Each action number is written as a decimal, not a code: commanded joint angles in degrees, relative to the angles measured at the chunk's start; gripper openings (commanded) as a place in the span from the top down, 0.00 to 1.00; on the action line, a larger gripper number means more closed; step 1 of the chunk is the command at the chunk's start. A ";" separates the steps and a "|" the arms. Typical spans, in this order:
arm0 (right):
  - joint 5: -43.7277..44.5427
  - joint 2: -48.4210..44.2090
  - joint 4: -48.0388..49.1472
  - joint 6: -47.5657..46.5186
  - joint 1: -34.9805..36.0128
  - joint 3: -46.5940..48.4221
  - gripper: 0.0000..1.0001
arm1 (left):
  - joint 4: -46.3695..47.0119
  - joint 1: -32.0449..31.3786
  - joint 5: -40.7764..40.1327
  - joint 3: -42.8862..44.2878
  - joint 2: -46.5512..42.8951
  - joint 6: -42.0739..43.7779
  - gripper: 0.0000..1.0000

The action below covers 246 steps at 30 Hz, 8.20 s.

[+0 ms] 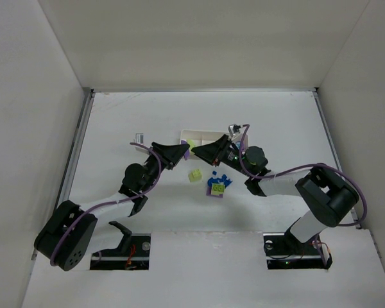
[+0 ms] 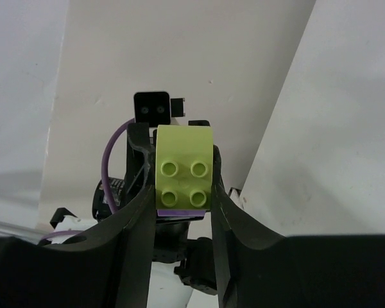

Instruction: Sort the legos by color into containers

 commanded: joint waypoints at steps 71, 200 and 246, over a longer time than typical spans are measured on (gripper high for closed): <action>31.89 -16.09 -46.34 -39.55 -8.21 11.26 0.58 | -13.08 -2.98 -4.62 9.08 2.15 17.71 0.79; 26.89 -7.06 -86.86 -70.94 16.48 17.48 0.26 | -48.77 -2.64 -5.77 1.27 -26.48 32.67 0.62; 27.69 -19.27 -77.99 -63.21 15.08 11.95 0.71 | -47.80 -2.46 -4.63 1.27 -28.85 28.98 0.50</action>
